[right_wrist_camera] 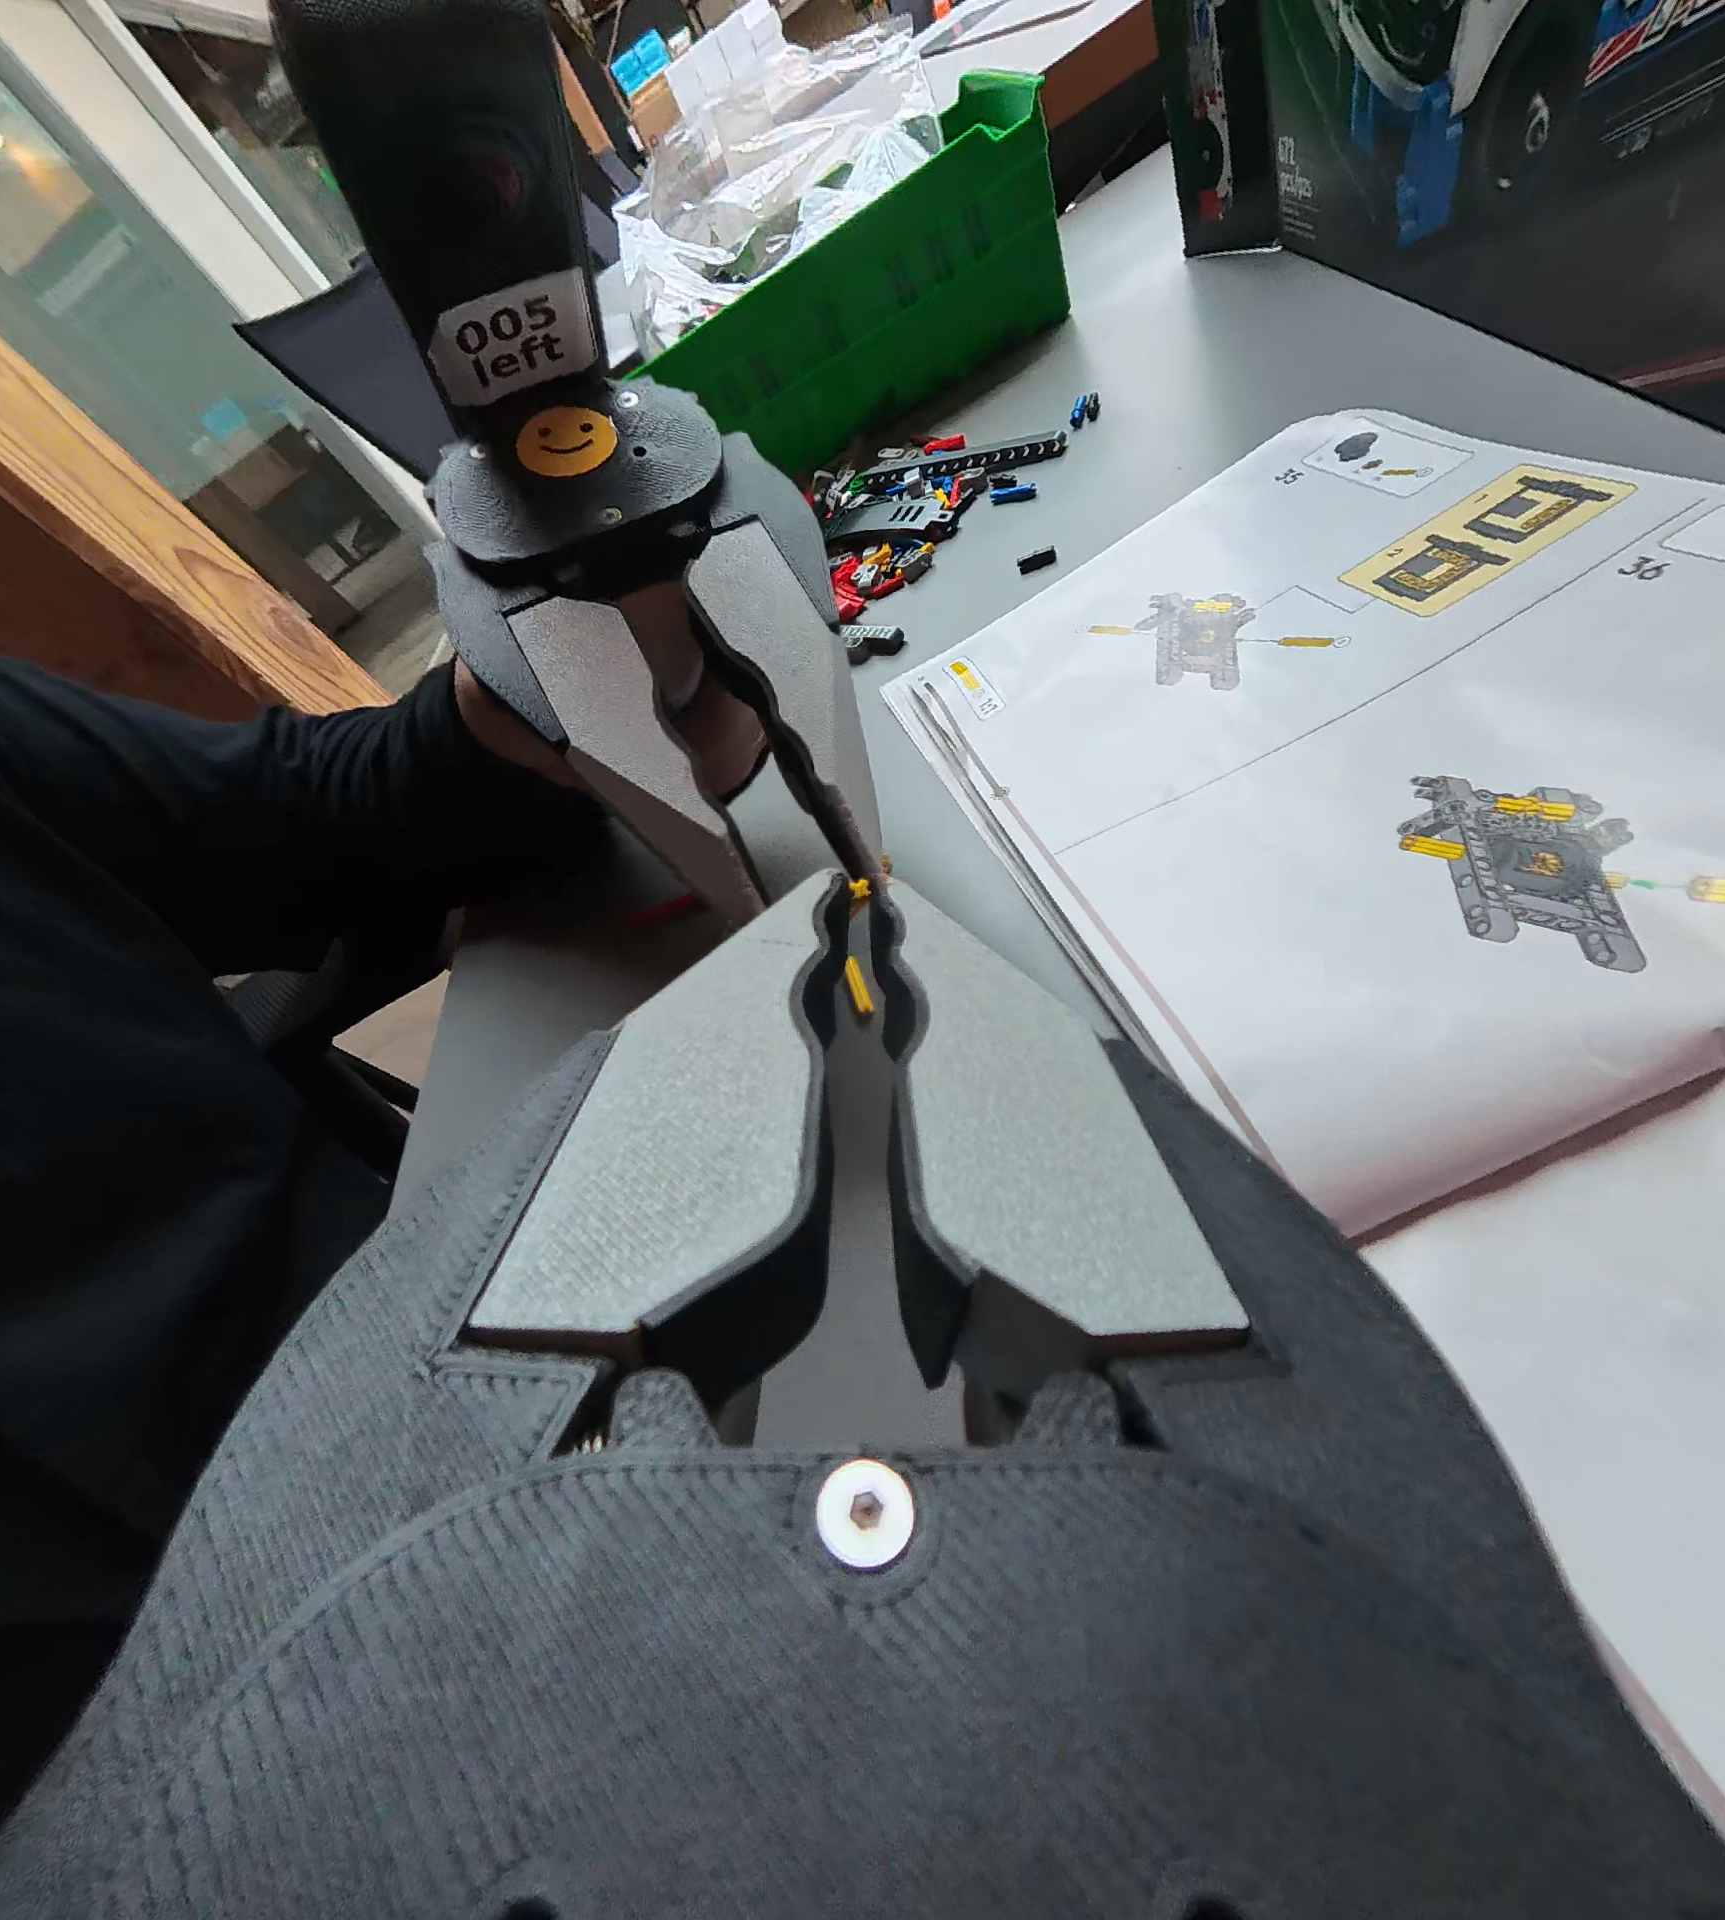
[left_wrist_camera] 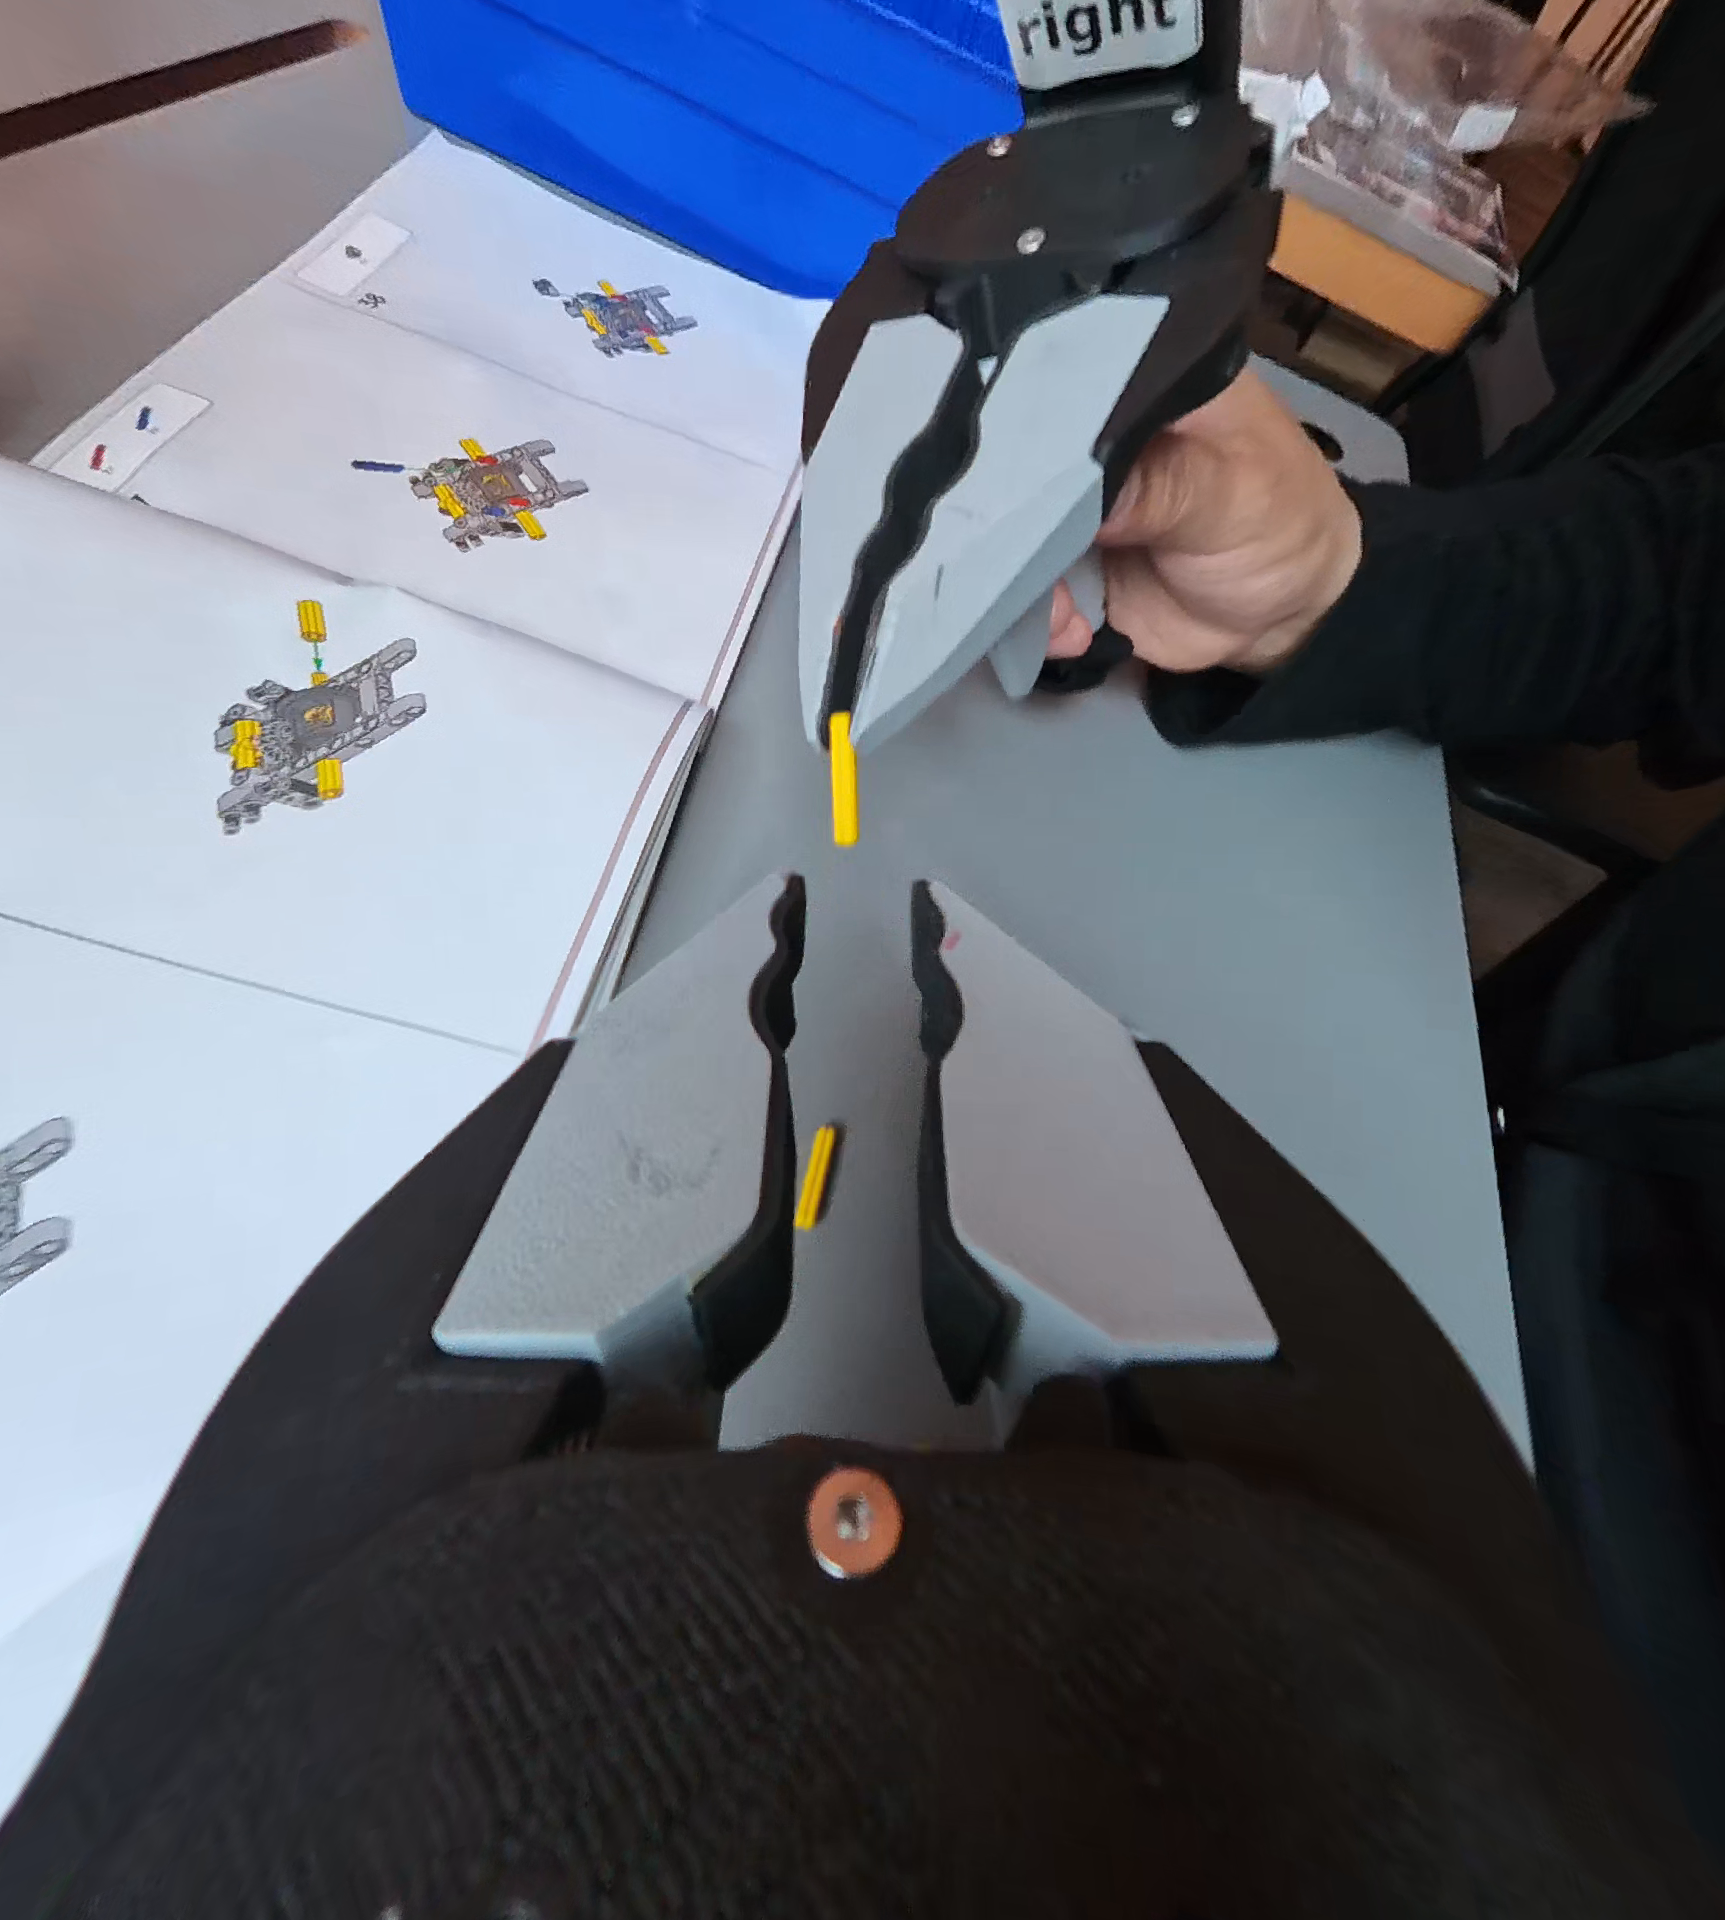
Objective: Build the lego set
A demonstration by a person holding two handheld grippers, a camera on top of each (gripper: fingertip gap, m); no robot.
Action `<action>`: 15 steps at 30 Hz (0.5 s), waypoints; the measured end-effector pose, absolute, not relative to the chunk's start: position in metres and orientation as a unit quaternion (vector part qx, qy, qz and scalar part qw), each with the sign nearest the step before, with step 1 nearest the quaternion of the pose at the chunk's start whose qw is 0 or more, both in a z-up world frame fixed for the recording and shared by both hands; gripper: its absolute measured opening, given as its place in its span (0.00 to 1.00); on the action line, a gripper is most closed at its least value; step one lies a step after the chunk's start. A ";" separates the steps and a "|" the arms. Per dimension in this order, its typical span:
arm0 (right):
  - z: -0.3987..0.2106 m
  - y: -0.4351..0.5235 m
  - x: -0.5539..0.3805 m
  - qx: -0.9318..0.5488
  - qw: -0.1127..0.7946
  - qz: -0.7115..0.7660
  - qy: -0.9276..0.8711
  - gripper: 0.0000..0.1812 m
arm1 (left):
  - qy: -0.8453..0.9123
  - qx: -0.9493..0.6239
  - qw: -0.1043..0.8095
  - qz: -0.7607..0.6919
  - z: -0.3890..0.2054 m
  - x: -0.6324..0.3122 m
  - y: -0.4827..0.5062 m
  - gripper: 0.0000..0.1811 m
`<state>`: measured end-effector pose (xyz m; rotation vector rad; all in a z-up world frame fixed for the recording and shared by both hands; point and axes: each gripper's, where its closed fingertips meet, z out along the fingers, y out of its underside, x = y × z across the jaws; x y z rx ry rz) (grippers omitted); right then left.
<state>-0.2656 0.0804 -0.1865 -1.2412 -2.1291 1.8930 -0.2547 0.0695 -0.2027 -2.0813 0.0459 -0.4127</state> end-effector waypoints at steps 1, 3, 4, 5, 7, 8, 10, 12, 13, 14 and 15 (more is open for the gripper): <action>-0.187 0.082 -0.266 -0.401 0.013 0.610 -0.684 0.00 | 0.031 -0.857 0.485 -0.171 -0.202 -0.256 0.065 0.09; -0.190 0.085 -0.265 -0.405 0.001 0.612 -0.679 0.00 | 0.062 -0.855 0.471 -0.208 -0.199 -0.246 0.054 0.10; -0.191 0.084 -0.264 -0.405 -0.007 0.614 -0.678 0.00 | 0.076 -0.857 0.453 -0.233 -0.200 -0.237 0.049 0.12; -0.194 0.084 -0.263 -0.405 -0.017 0.613 -0.678 0.00 | 0.089 -0.862 0.433 -0.250 -0.202 -0.230 0.045 0.14; -0.201 0.081 -0.260 -0.404 -0.030 0.608 -0.683 0.00 | 0.116 -0.871 0.407 -0.249 -0.207 -0.219 0.040 0.16; -0.204 0.079 -0.257 -0.400 -0.036 0.605 -0.688 0.00 | 0.131 -0.877 0.398 -0.237 -0.210 -0.214 0.039 0.16; -0.209 0.074 -0.251 -0.390 -0.049 0.599 -0.698 0.00 | 0.161 -0.890 0.372 -0.208 -0.218 -0.207 0.035 0.17; -0.213 0.068 -0.244 -0.379 -0.062 0.591 -0.709 0.00 | 0.185 -0.901 0.346 -0.185 -0.229 -0.200 0.032 0.18; -0.214 0.065 -0.240 -0.373 -0.068 0.587 -0.716 0.00 | 0.192 -0.906 0.335 -0.175 -0.234 -0.199 0.031 0.18; -0.215 0.063 -0.237 -0.368 -0.071 0.581 -0.722 0.00 | 0.195 -0.911 0.325 -0.164 -0.238 -0.199 0.031 0.19; -0.218 0.061 -0.234 -0.365 -0.073 0.573 -0.730 0.00 | 0.198 -0.915 0.319 -0.150 -0.242 -0.201 0.031 0.19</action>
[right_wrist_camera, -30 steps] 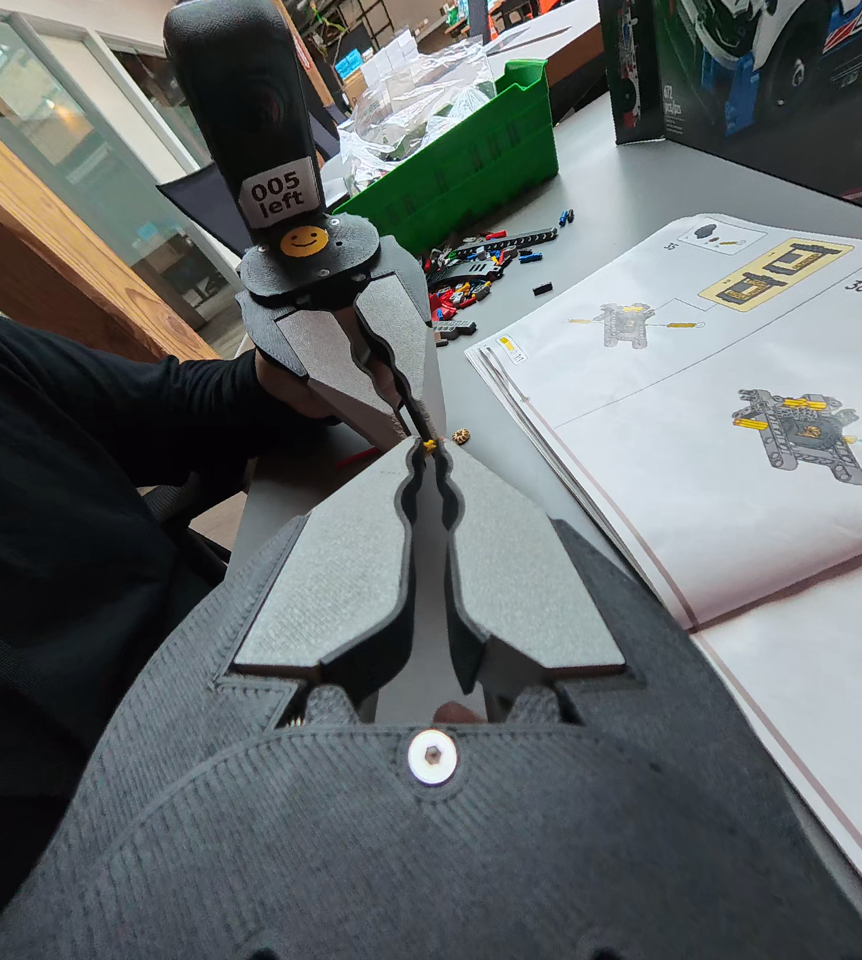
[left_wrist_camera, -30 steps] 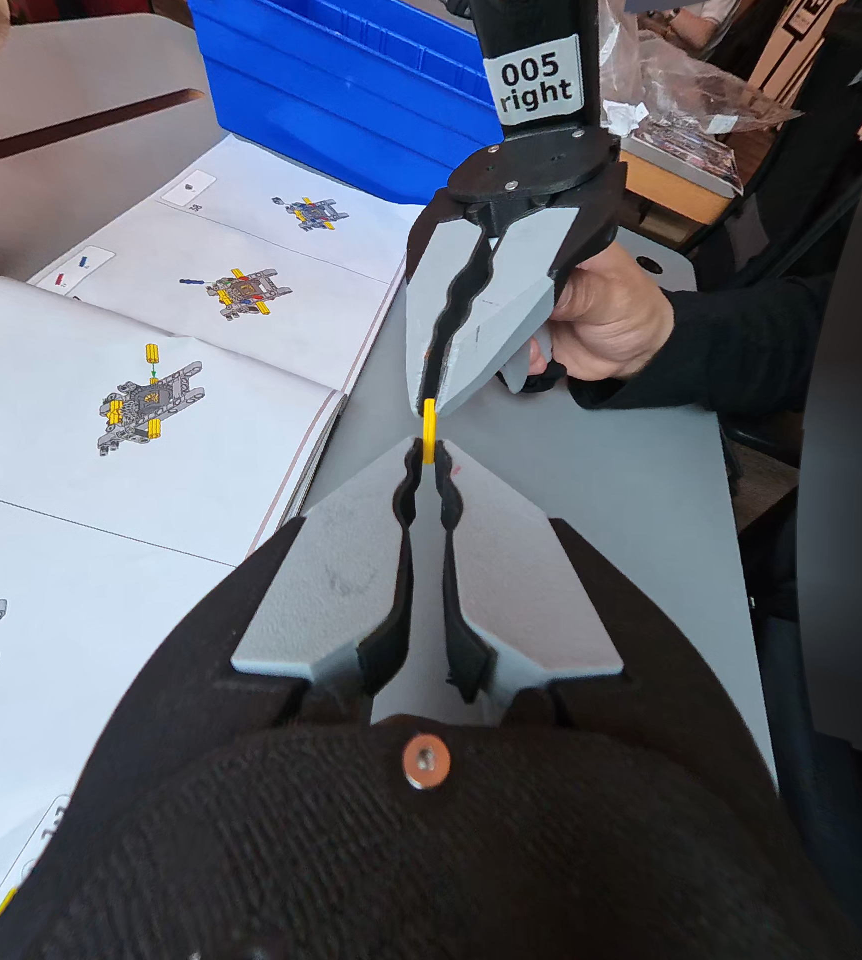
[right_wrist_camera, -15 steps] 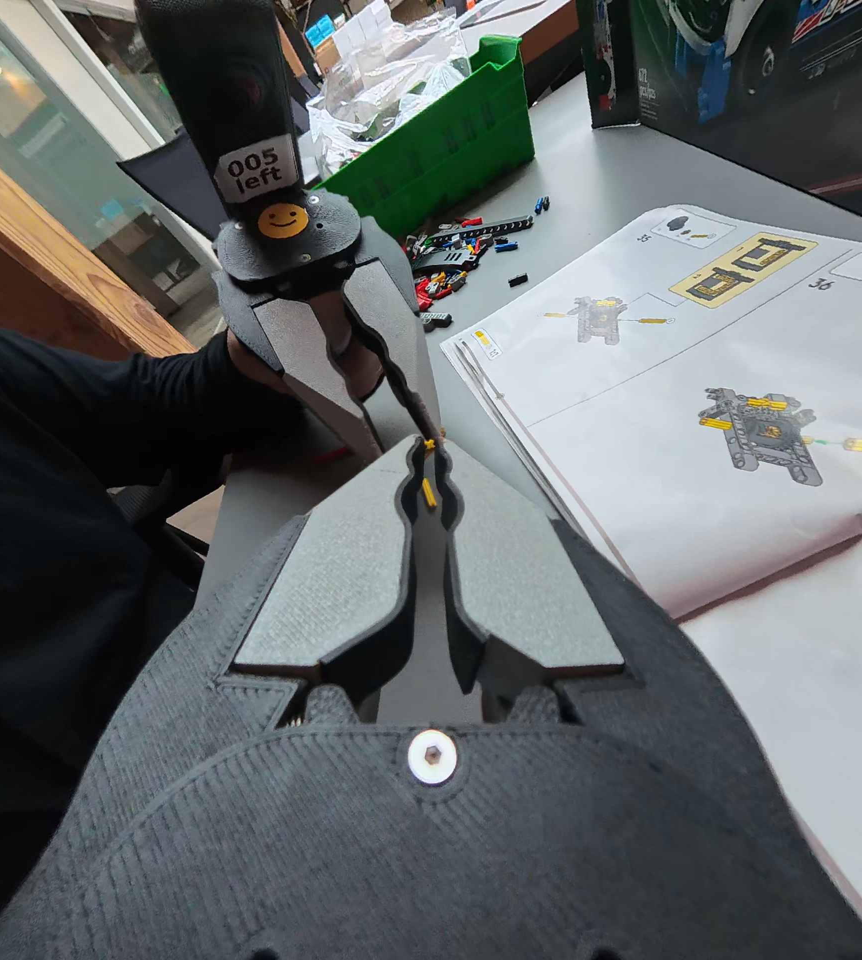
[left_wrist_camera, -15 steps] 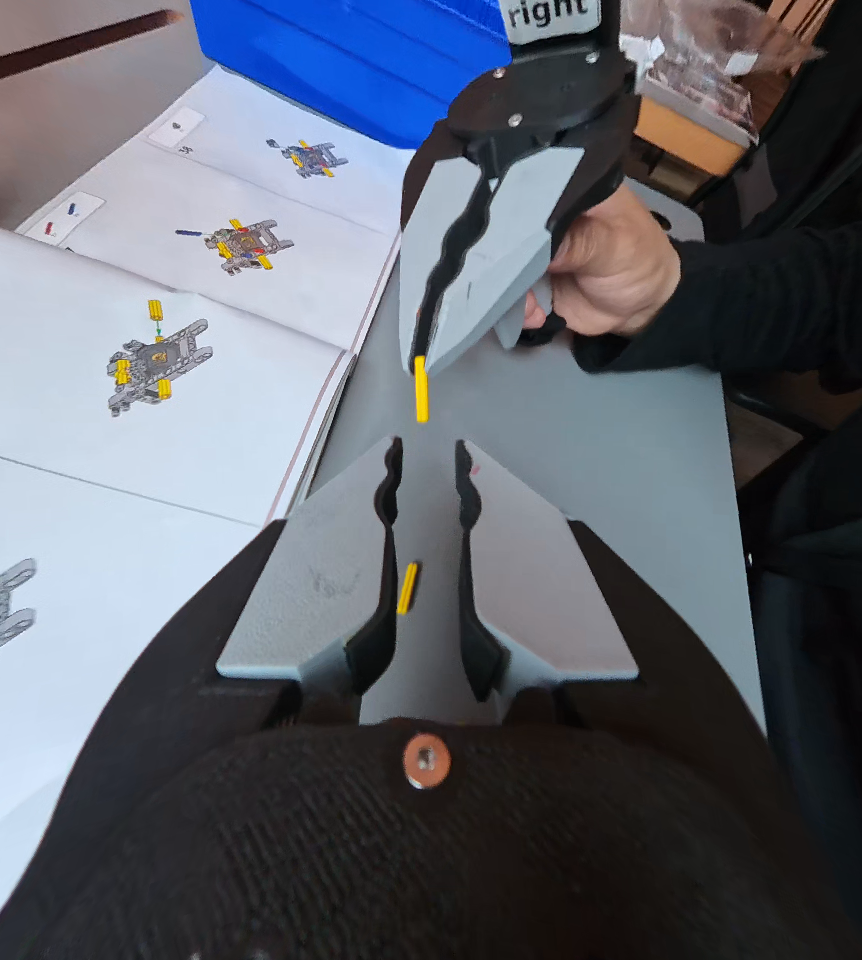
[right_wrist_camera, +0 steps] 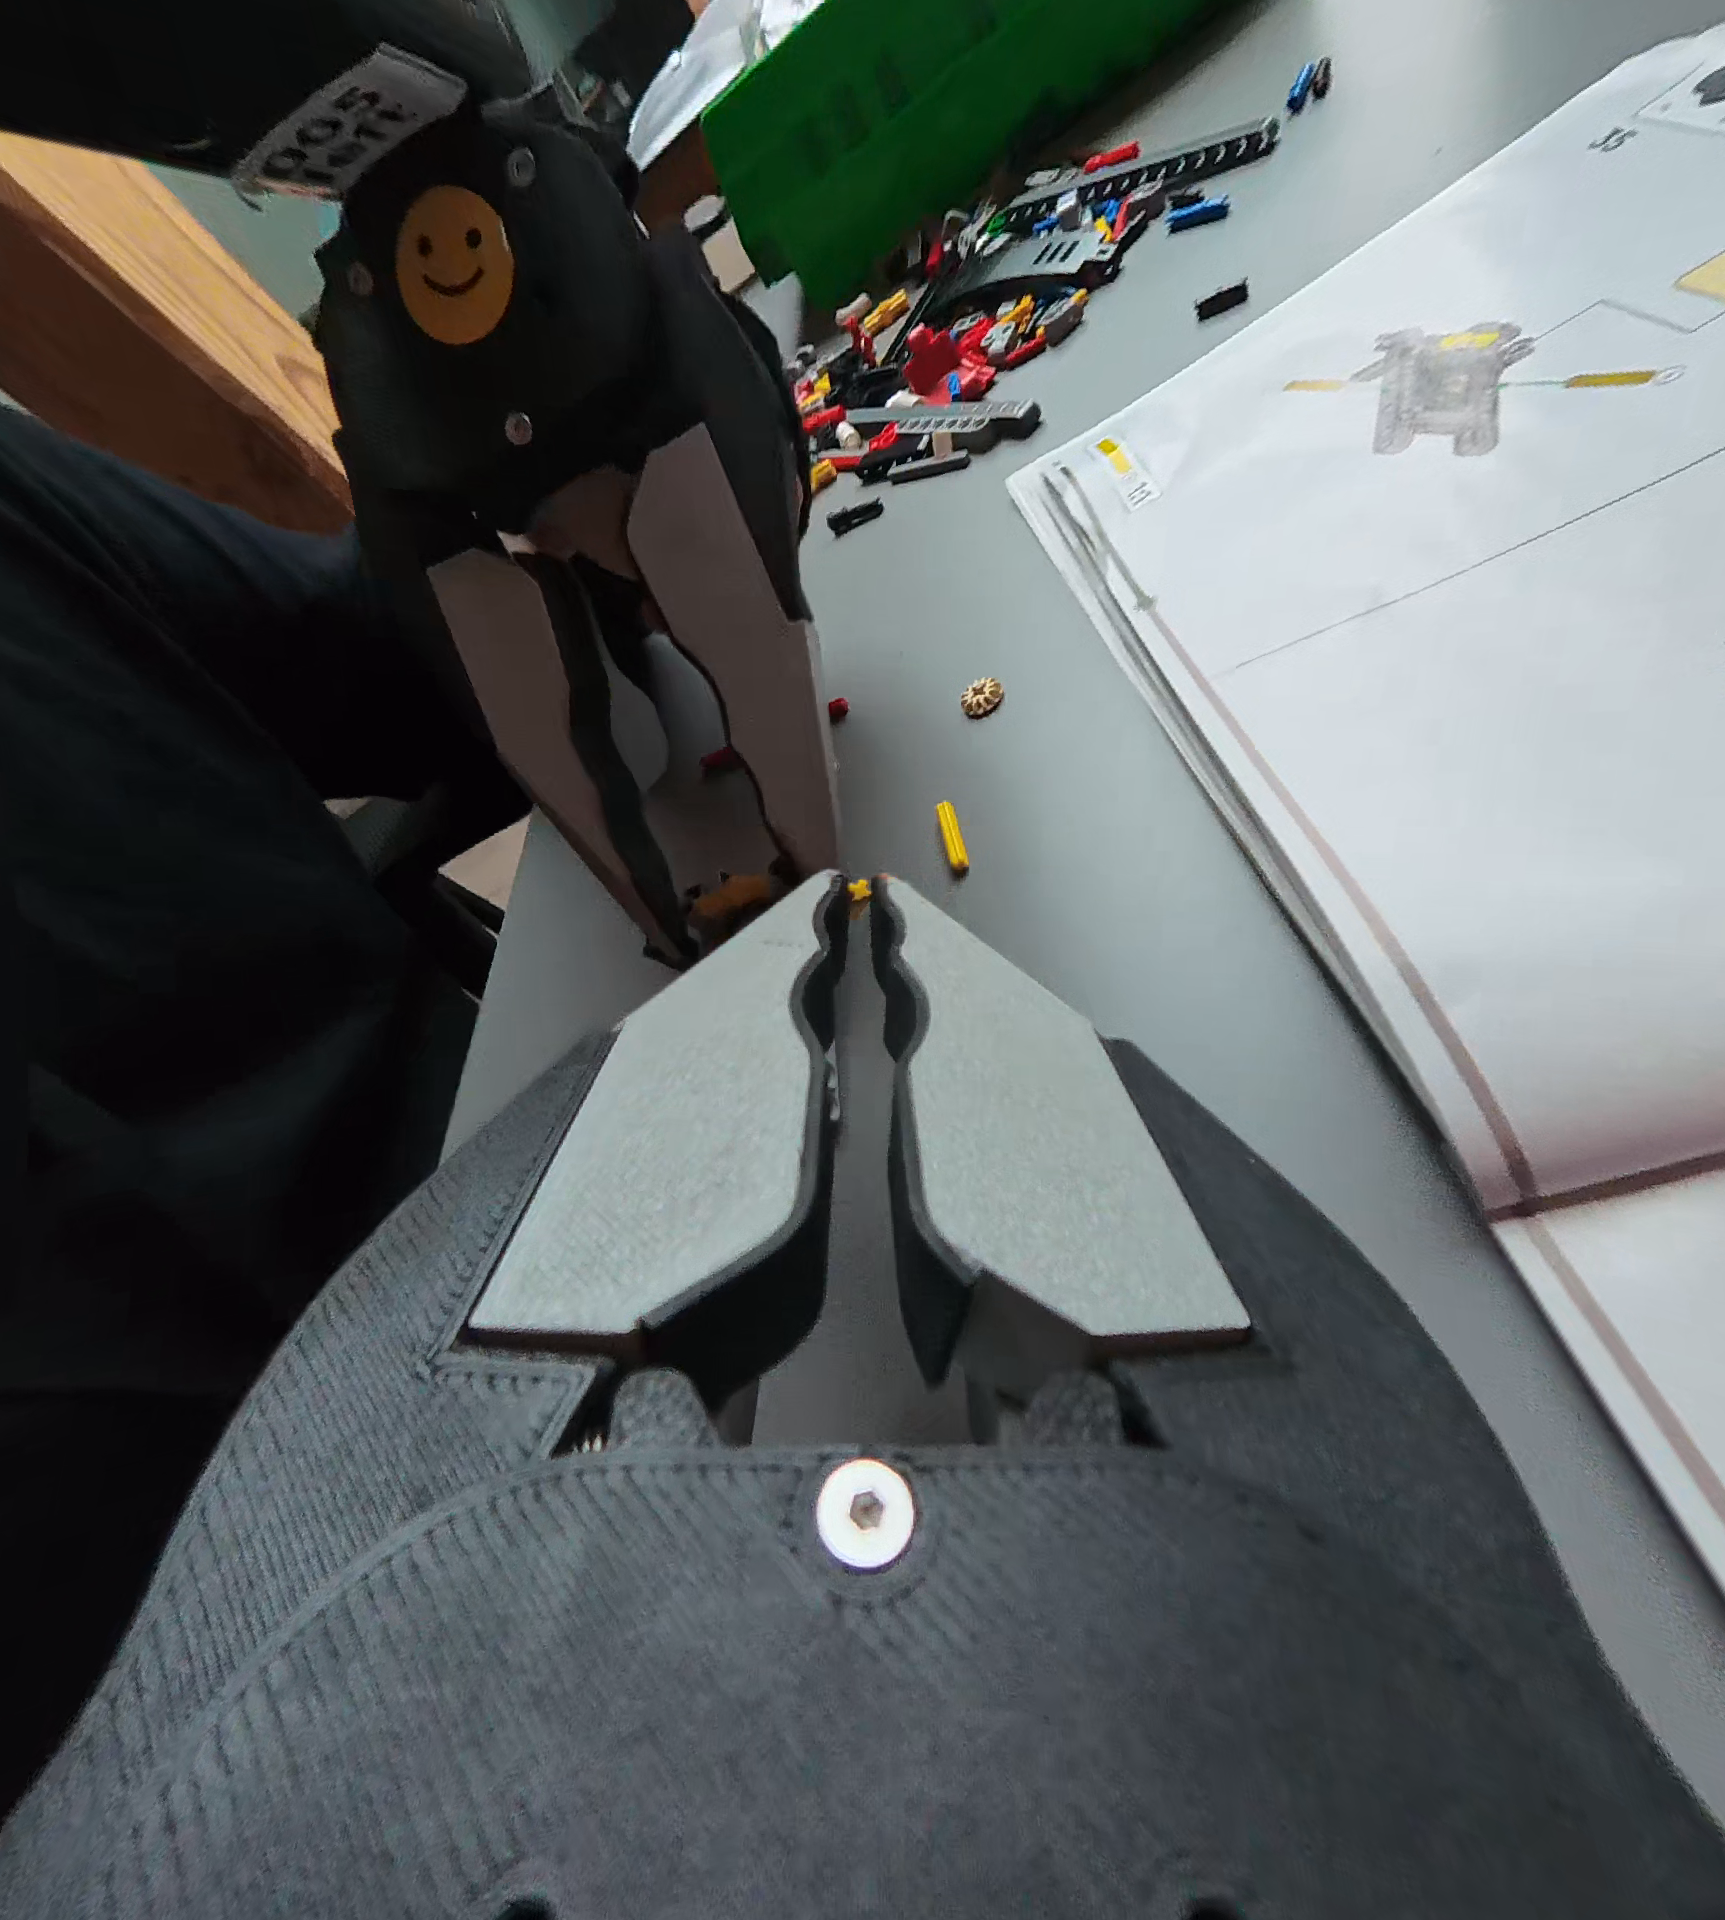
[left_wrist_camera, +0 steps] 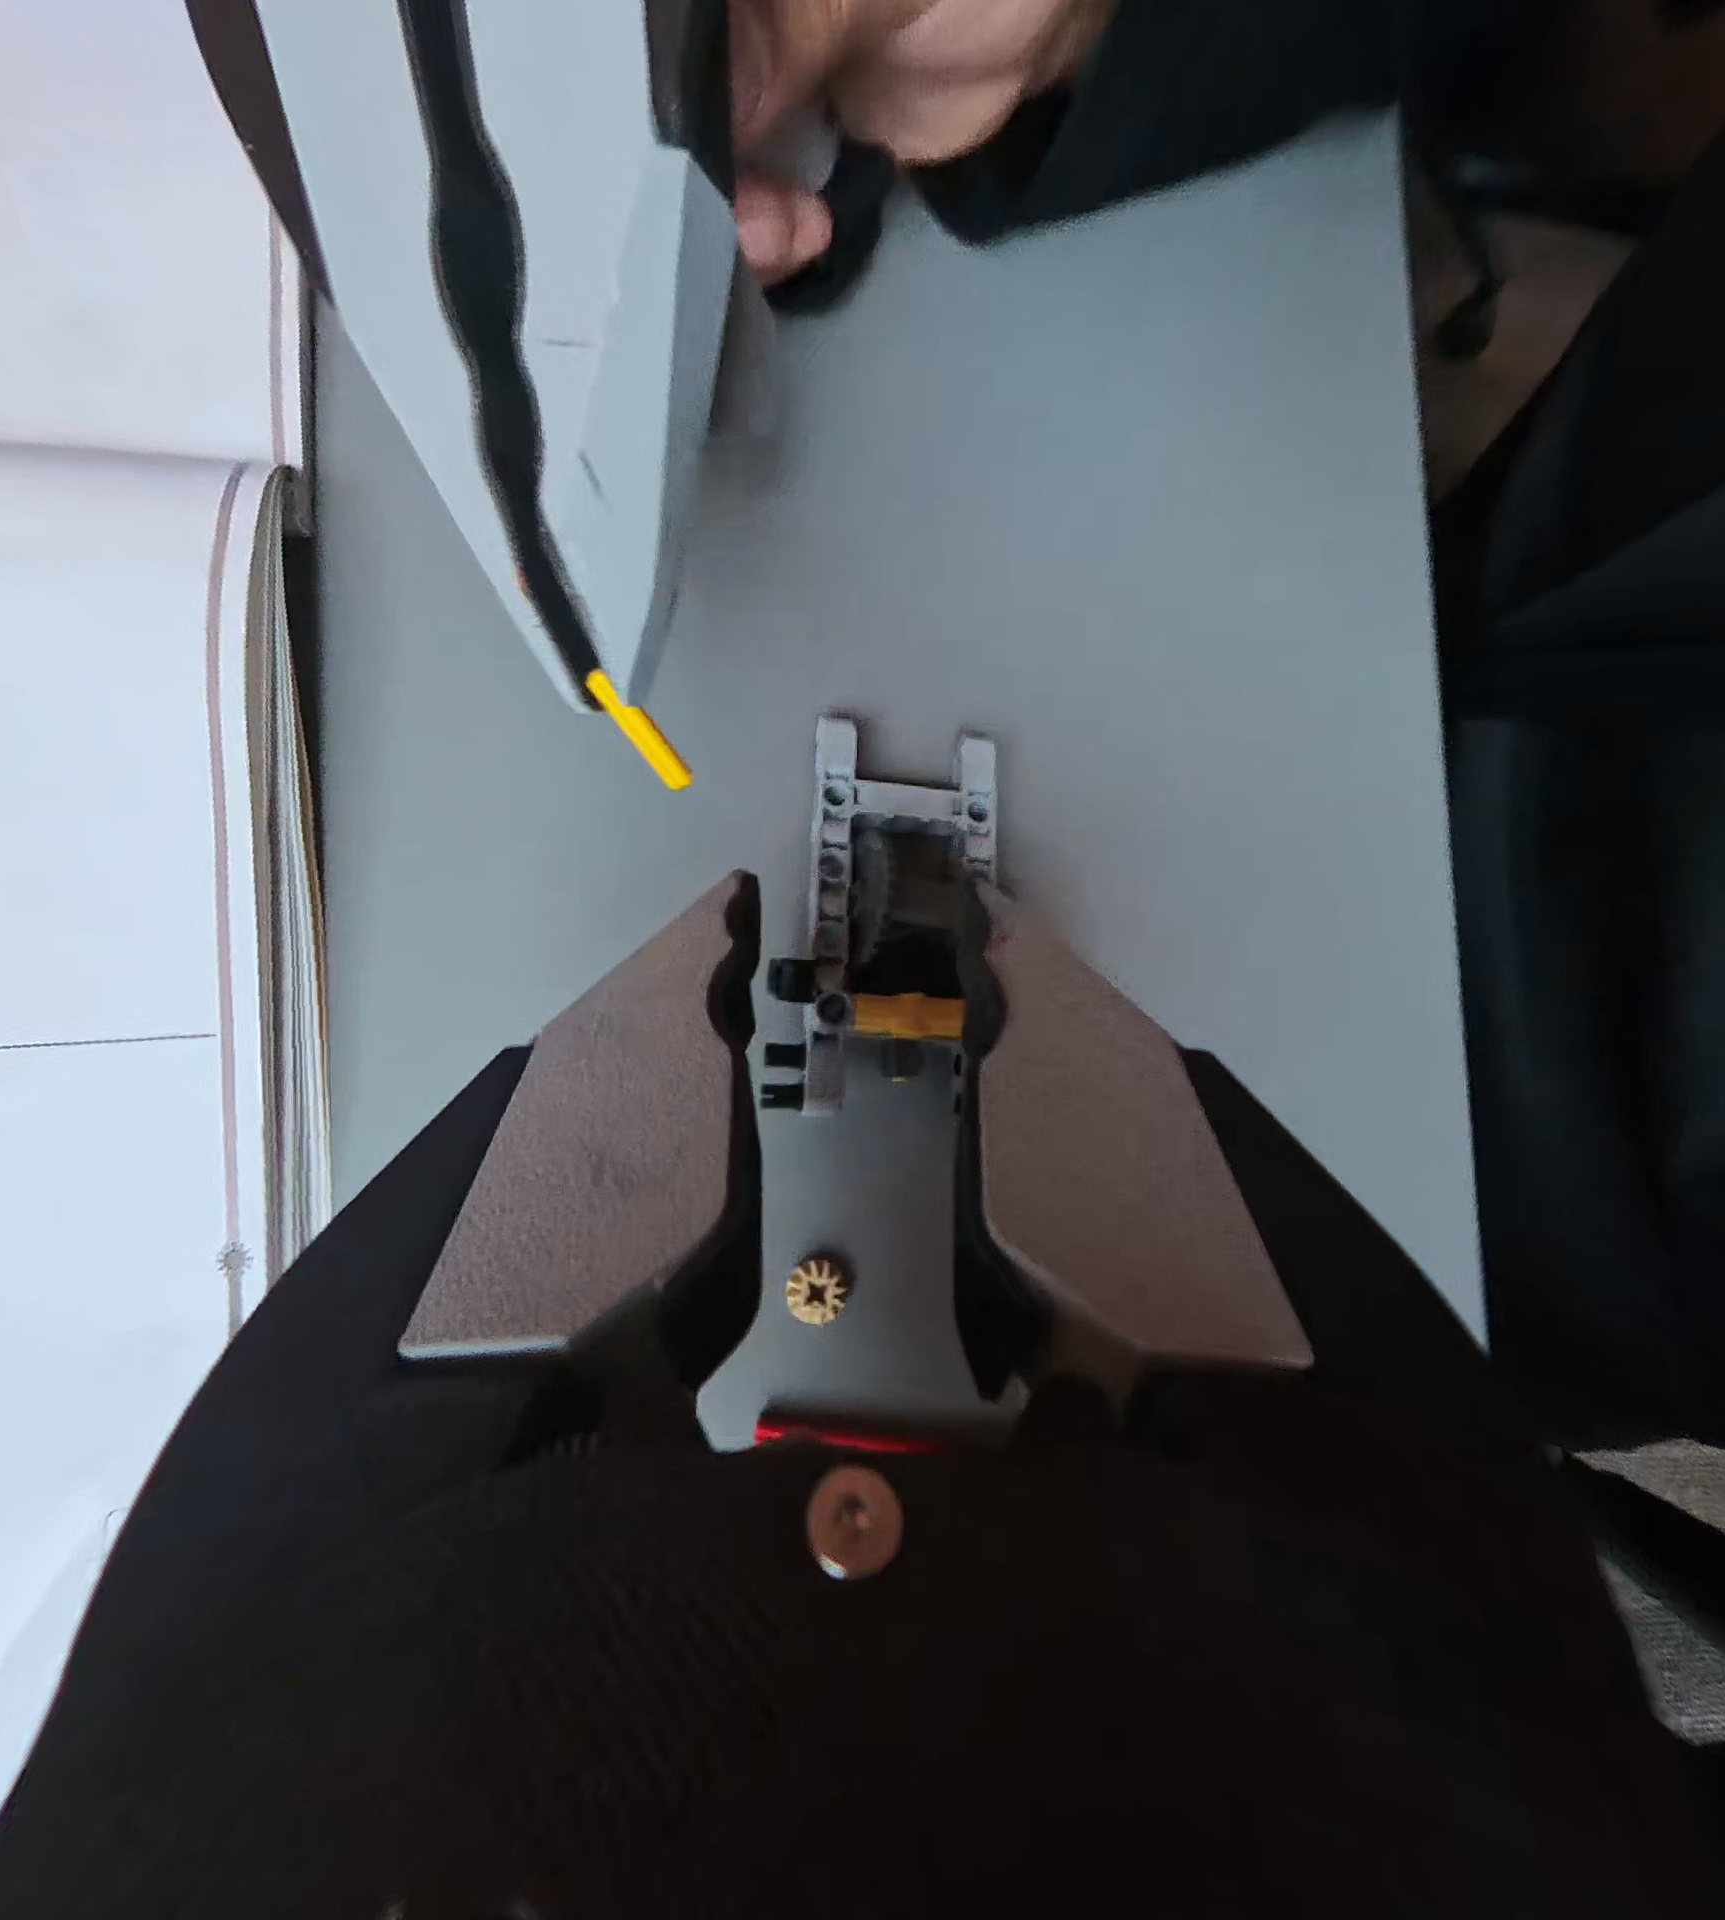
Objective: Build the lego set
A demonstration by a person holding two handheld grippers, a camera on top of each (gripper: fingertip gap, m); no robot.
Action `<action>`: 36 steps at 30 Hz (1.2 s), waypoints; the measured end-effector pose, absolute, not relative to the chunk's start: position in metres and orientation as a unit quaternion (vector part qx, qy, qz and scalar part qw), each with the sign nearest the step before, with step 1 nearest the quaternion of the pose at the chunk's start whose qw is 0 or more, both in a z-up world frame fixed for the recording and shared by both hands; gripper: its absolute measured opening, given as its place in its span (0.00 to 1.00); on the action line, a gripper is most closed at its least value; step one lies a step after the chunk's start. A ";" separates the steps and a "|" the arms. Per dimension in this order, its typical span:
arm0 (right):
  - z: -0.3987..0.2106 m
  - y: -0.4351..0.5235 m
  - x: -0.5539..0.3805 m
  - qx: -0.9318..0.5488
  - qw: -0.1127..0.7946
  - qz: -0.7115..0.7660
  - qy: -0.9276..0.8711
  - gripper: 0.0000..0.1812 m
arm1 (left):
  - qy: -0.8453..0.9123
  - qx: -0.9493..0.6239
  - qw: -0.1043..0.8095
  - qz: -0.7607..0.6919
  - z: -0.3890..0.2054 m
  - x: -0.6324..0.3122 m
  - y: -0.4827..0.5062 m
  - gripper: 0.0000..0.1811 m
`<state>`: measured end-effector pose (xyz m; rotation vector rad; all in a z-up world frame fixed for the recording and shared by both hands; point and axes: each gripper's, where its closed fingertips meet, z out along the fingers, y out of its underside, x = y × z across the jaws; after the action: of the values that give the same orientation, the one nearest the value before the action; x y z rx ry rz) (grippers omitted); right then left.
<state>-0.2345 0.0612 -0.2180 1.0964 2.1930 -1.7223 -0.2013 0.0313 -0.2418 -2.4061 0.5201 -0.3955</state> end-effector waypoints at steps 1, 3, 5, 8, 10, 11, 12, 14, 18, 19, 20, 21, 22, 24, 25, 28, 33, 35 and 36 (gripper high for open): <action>-0.221 0.060 -0.232 0.363 0.077 -0.565 0.737 0.00 | 0.203 -0.916 0.316 -0.141 -0.244 -0.202 0.031 0.19; -0.226 0.057 -0.226 0.362 0.092 -0.553 0.745 0.00 | 0.218 -0.914 0.318 -0.126 -0.244 -0.202 0.030 0.13; -0.230 0.057 -0.223 0.366 0.107 -0.547 0.745 0.00 | 0.235 -0.909 0.322 -0.118 -0.243 -0.198 0.028 0.08; -0.232 0.058 -0.224 0.373 0.122 -0.549 0.738 0.00 | 0.239 -0.912 0.315 -0.106 -0.245 -0.197 0.027 0.10; -0.232 0.057 -0.223 0.375 0.129 -0.547 0.737 0.00 | 0.235 -0.918 0.302 -0.101 -0.249 -0.198 0.028 0.14; -0.234 0.057 -0.223 0.377 0.132 -0.542 0.740 0.00 | 0.235 -0.919 0.299 -0.106 -0.250 -0.197 0.028 0.14; -0.237 0.056 -0.222 0.378 0.134 -0.535 0.743 0.00 | 0.234 -0.919 0.297 -0.109 -0.250 -0.196 0.028 0.14; -0.241 0.054 -0.220 0.378 0.136 -0.522 0.752 0.00 | 0.233 -0.921 0.293 -0.108 -0.250 -0.196 0.027 0.15; -0.248 0.051 -0.218 0.380 0.142 -0.502 0.764 0.01 | 0.225 -0.915 0.313 -0.118 -0.240 -0.196 0.029 0.14; -0.248 0.051 -0.219 0.381 0.142 -0.502 0.764 0.00 | 0.221 -0.915 0.314 -0.122 -0.238 -0.197 0.029 0.14; -0.248 0.051 -0.219 0.382 0.142 -0.503 0.762 0.00 | 0.216 -0.917 0.312 -0.124 -0.239 -0.199 0.030 0.14; -0.247 0.052 -0.220 0.383 0.144 -0.504 0.760 0.00 | 0.213 -0.919 0.307 -0.125 -0.241 -0.200 0.030 0.14; -0.247 0.052 -0.220 0.385 0.146 -0.504 0.759 0.00 | 0.212 -0.922 0.298 -0.125 -0.245 -0.200 0.029 0.14; -0.250 0.053 -0.219 0.386 0.155 -0.498 0.761 0.00 | 0.219 -0.927 0.283 -0.112 -0.251 -0.202 0.028 0.14; -0.252 0.052 -0.218 0.386 0.161 -0.491 0.764 0.00 | 0.224 -0.928 0.280 -0.105 -0.252 -0.203 0.028 0.13; -0.257 0.049 -0.216 0.387 0.175 -0.478 0.769 0.00 | 0.231 -0.929 0.274 -0.091 -0.254 -0.205 0.028 0.09; -0.256 0.048 -0.216 0.393 0.195 -0.482 0.758 0.00 | 0.235 -0.929 0.266 -0.100 -0.257 -0.201 0.025 0.09; -0.255 0.048 -0.216 0.391 0.193 -0.485 0.758 0.00 | 0.243 -0.927 0.269 -0.094 -0.256 -0.201 0.025 0.09; -0.254 0.048 -0.216 0.389 0.193 -0.486 0.759 0.00 | 0.247 -0.926 0.271 -0.094 -0.256 -0.200 0.025 0.09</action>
<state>-0.2157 0.0476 -0.2543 1.0911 2.1293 -1.3629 -0.2000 0.0247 -0.2556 -2.4927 0.6638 -0.2520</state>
